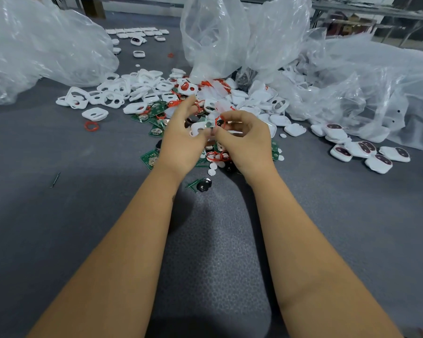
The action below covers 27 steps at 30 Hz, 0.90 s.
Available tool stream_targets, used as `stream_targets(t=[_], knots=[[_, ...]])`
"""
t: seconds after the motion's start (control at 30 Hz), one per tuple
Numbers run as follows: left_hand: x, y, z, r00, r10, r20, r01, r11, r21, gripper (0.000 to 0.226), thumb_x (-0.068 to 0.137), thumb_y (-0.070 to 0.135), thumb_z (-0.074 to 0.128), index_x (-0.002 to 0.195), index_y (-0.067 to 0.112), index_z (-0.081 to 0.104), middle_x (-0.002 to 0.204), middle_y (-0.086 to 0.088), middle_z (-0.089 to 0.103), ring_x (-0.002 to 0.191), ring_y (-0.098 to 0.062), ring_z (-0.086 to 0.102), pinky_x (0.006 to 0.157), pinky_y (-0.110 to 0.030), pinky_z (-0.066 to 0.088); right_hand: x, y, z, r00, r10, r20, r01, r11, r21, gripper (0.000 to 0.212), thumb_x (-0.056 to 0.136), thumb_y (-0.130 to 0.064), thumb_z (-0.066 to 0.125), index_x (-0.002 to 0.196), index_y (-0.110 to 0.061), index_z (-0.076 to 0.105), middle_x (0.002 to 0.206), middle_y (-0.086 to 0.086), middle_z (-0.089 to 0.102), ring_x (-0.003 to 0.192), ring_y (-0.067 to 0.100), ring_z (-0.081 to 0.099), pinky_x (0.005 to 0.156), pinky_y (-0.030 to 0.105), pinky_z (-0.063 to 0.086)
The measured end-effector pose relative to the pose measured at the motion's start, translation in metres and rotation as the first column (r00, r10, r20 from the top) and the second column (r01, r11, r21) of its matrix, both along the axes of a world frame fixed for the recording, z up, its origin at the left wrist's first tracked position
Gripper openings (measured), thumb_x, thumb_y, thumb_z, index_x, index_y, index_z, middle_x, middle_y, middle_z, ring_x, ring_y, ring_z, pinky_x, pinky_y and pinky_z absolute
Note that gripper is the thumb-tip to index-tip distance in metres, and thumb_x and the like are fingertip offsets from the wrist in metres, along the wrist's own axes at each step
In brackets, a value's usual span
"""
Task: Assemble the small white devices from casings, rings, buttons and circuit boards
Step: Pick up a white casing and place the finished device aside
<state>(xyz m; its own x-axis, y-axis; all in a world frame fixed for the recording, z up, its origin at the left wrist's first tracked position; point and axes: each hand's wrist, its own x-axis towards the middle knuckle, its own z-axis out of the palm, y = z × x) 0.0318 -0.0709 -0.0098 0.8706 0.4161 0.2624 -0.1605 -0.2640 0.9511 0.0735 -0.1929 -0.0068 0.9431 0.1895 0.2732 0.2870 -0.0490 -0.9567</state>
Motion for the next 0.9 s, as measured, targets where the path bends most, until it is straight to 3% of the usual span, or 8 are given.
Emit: stream_targets(t=[0.1,0.2,0.33,0.43,0.53,0.6,0.77,0.9], knots=[[0.0,0.0,0.001,1.0,0.006,0.025,0.002,0.954,-0.301,0.079,0.085,-0.002,0.07,0.15,0.014,0.027,0.133,-0.007,0.058,0.116,-0.02,0.061,0.08,-0.027,0.057,-0.001,-0.001,0.001,0.999,0.038,0.001,-0.038,0.999,-0.003,0.022,0.078,-0.015,0.078,0.099,-0.016,0.068,0.095,0.01,0.069,0.068,-0.002,0.059,0.053,0.012,0.048],[0.002,0.004,0.0,1.0,0.008,0.02,0.002,0.903,-0.43,0.071,0.086,-0.001,0.069,0.147,0.007,0.032,0.121,-0.008,0.065,0.101,-0.013,0.067,0.076,-0.021,0.055,-0.004,0.002,0.001,0.997,0.076,0.025,-0.076,0.997,-0.027,0.022,0.08,-0.017,0.077,0.1,-0.014,0.069,0.094,0.011,0.069,0.069,0.0,0.057,0.052,0.012,0.047],[0.003,0.008,-0.002,0.998,-0.046,0.042,0.061,0.881,-0.469,0.048,0.085,-0.004,0.068,0.125,0.012,0.046,0.097,0.001,0.073,0.089,-0.012,0.072,0.073,-0.022,0.056,-0.007,0.002,0.003,0.997,0.046,0.061,-0.045,0.999,-0.015,0.022,0.079,-0.014,0.076,0.1,-0.016,0.069,0.089,0.004,0.067,0.072,0.004,0.056,0.055,0.012,0.047],[0.002,0.006,-0.001,0.996,-0.054,0.068,0.078,0.9,-0.428,0.049,0.081,-0.008,0.07,0.114,0.019,0.047,0.085,0.003,0.076,0.081,-0.012,0.073,0.066,-0.022,0.056,-0.009,0.002,0.004,0.99,0.023,0.138,-0.018,0.999,-0.04,0.022,0.079,-0.012,0.074,0.097,-0.023,0.067,0.093,-0.004,0.067,0.08,0.007,0.059,0.067,0.013,0.047],[0.0,0.004,0.0,0.997,-0.019,0.073,0.044,0.935,-0.353,0.054,0.078,-0.006,0.075,0.117,0.021,0.048,0.088,0.0,0.076,0.082,-0.016,0.073,0.068,-0.026,0.057,-0.011,0.002,0.006,0.982,0.038,0.188,-0.021,0.995,-0.093,0.022,0.079,-0.01,0.071,0.096,-0.024,0.066,0.092,-0.011,0.067,0.083,0.009,0.06,0.07,0.022,0.05],[-0.001,0.003,0.002,0.997,-0.005,0.079,0.037,0.912,-0.409,0.054,0.078,-0.006,0.075,0.12,0.015,0.048,0.086,-0.002,0.075,0.078,-0.015,0.073,0.066,-0.025,0.057,-0.01,0.003,0.005,0.983,0.029,0.182,-0.011,0.995,-0.1,0.02,0.08,-0.012,0.072,0.096,-0.022,0.067,0.091,-0.012,0.066,0.081,0.008,0.059,0.07,0.026,0.051],[-0.002,0.004,0.005,0.996,-0.06,0.072,0.088,0.855,-0.51,0.016,0.091,0.007,0.065,0.106,0.008,0.064,0.085,0.001,0.073,0.075,-0.008,0.069,0.071,-0.019,0.055,-0.007,0.004,0.002,0.982,0.013,0.188,0.006,0.995,-0.102,0.024,0.078,-0.01,0.072,0.101,-0.016,0.068,0.092,-0.006,0.068,0.077,0.007,0.059,0.069,0.019,0.049],[-0.004,0.004,0.006,0.996,-0.085,0.036,0.092,0.863,-0.496,0.025,0.097,0.013,0.057,0.121,0.008,0.063,0.091,-0.006,0.071,0.072,-0.015,0.068,0.07,-0.023,0.056,-0.007,0.003,0.0,0.948,0.02,0.318,0.033,0.986,-0.161,0.028,0.075,-0.009,0.074,0.095,-0.027,0.065,0.093,-0.003,0.064,0.075,0.0,0.055,0.069,0.013,0.047]])
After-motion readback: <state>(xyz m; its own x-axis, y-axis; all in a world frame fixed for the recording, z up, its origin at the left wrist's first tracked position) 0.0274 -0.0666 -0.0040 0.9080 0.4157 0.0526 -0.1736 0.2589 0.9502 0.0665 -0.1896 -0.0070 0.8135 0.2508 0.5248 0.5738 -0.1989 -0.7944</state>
